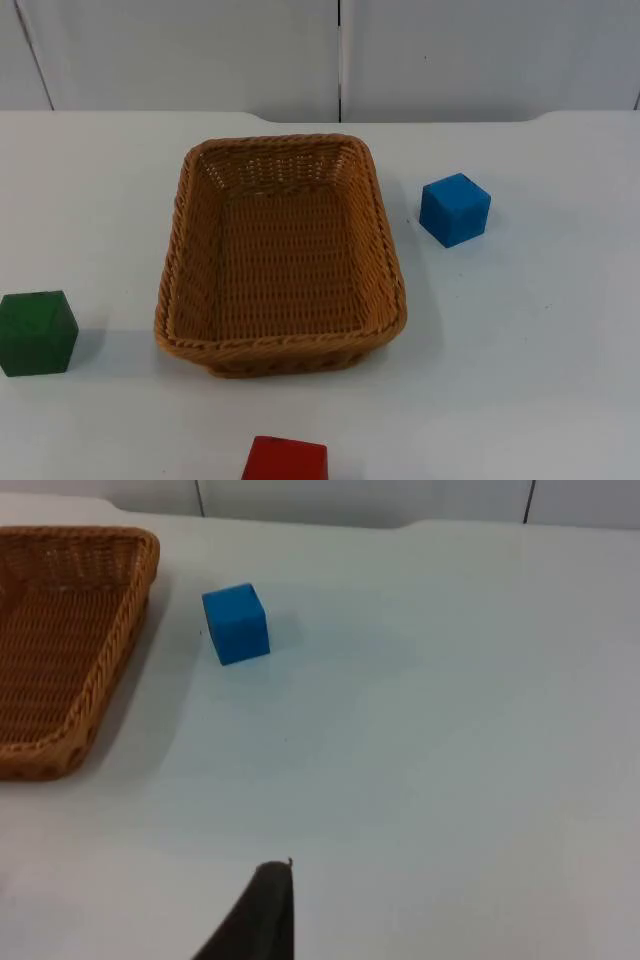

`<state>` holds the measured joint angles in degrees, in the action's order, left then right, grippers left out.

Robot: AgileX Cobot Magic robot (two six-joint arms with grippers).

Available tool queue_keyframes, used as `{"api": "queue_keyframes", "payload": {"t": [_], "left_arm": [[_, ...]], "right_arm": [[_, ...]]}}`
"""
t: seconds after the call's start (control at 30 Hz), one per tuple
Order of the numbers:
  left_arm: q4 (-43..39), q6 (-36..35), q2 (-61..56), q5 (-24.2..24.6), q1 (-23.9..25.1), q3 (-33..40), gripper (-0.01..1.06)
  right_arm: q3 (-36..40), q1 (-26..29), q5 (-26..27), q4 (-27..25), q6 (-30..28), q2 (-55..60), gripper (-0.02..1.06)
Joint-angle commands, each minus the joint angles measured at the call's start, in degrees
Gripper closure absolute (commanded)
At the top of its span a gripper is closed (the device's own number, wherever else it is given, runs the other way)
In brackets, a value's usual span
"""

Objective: Pick up one cube with each hand and place exactly two cubes into the same basket, leaving the remaining cube outside.

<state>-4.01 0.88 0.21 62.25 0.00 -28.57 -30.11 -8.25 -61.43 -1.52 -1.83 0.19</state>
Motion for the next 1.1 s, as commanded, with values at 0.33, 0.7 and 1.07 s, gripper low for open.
{"api": "queue_keyframes", "payload": {"t": [0.33, 0.7, 1.07], "left_arm": [[0.81, -0.13, -0.21, -0.91, 0.10, 0.27, 0.00], [1.65, -0.13, 3.34, -1.63, 0.10, -4.38, 0.00], [1.78, -0.35, 4.41, -1.75, 0.10, -4.97, 0.00]], "right_arm": [[-0.85, 0.25, 4.04, -0.32, -0.51, 0.86, -0.01], [-0.99, 0.25, 5.21, -0.32, -0.51, 5.73, -0.01], [-2.20, 0.25, 6.77, -0.32, -0.51, 9.28, -0.01]]}}
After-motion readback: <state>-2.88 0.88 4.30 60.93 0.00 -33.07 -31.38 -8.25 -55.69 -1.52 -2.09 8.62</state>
